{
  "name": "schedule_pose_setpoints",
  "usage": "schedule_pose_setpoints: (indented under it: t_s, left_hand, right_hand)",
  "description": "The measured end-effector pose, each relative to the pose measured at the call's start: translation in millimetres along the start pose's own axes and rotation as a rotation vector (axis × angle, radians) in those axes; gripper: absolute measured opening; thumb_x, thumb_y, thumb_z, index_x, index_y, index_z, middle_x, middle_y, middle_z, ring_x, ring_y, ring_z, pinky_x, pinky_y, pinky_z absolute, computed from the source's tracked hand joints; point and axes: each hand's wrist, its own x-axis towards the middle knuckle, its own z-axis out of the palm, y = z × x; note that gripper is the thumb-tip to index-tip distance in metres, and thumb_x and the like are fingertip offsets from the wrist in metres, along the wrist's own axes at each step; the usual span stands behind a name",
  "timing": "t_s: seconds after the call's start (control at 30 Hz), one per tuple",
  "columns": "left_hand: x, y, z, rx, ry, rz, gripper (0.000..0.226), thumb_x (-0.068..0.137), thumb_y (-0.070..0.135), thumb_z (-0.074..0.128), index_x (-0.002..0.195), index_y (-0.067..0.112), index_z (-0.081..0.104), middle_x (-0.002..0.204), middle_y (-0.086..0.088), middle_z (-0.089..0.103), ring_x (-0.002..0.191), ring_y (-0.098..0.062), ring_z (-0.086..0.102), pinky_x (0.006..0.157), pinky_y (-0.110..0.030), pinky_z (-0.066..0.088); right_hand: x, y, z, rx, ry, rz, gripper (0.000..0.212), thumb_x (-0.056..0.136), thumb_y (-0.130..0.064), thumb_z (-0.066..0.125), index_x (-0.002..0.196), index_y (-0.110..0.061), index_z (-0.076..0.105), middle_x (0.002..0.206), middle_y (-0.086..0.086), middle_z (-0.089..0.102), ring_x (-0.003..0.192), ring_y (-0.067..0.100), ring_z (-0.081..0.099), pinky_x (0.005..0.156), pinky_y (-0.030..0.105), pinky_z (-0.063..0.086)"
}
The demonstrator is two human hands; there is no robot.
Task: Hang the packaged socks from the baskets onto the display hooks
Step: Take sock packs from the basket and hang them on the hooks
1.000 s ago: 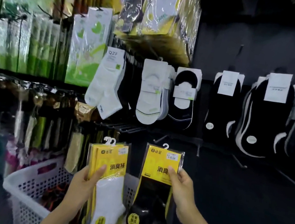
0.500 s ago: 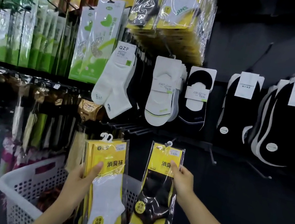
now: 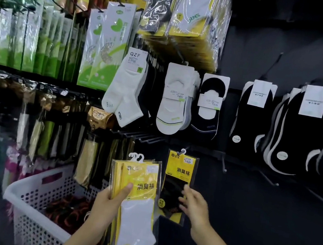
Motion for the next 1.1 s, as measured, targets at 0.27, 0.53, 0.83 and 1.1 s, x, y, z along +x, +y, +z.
schedule_pose_setpoints:
  t_s: [0.27,0.53,0.83,1.1]
  left_hand:
    - [-25.0,13.7,39.2,-0.137,-0.036,-0.076,0.024,0.069,0.039,0.079,0.087,0.025,0.068,0.071,0.016,0.073,0.063,0.000,0.069,0.046,-0.009,0.047]
    - [-23.8,19.5,30.3,-0.199,-0.138,-0.034,0.019,0.092,0.039,0.053,0.097,0.027,0.068,0.087,0.019,0.073,0.080,0.009,0.065,0.070,-0.012,0.047]
    - [1.5,7.4,3.2,-0.175,0.075,0.058,0.017,0.090,0.039,0.058,0.077,0.027,0.054,0.077,0.017,0.051,0.072,0.007,0.045,0.083,-0.021,0.036]
    - [19.7,-7.7,-11.5,-0.075,0.120,0.097,0.023,0.083,0.050,0.057,0.096,0.031,0.052,0.091,0.017,0.052,0.090,-0.004,0.049,0.086,-0.023,0.037]
  right_hand:
    - [-65.9,-30.8,6.3,0.071,-0.241,-0.153,0.026,0.080,-0.023,0.073,0.103,-0.011,0.067,0.094,0.003,0.076,0.089,0.018,0.072,0.072,0.025,0.057]
    - [-63.1,-31.9,-1.1,0.089,-0.202,-0.126,0.017,0.085,-0.022,0.069,0.101,-0.014,0.068,0.093,0.003,0.076,0.086,0.020,0.073,0.071,0.029,0.059]
    - [-26.7,-35.2,-4.0,0.091,-0.037,-0.143,0.016,0.096,-0.019,0.054,0.095,-0.010,0.067,0.090,0.006,0.075,0.082,0.019,0.071,0.075,0.034,0.057]
    - [18.1,-28.3,12.0,-0.025,-0.020,-0.169,0.017,0.095,-0.018,0.056,0.090,-0.004,0.064,0.086,0.020,0.067,0.072,0.016,0.060,0.064,0.026,0.049]
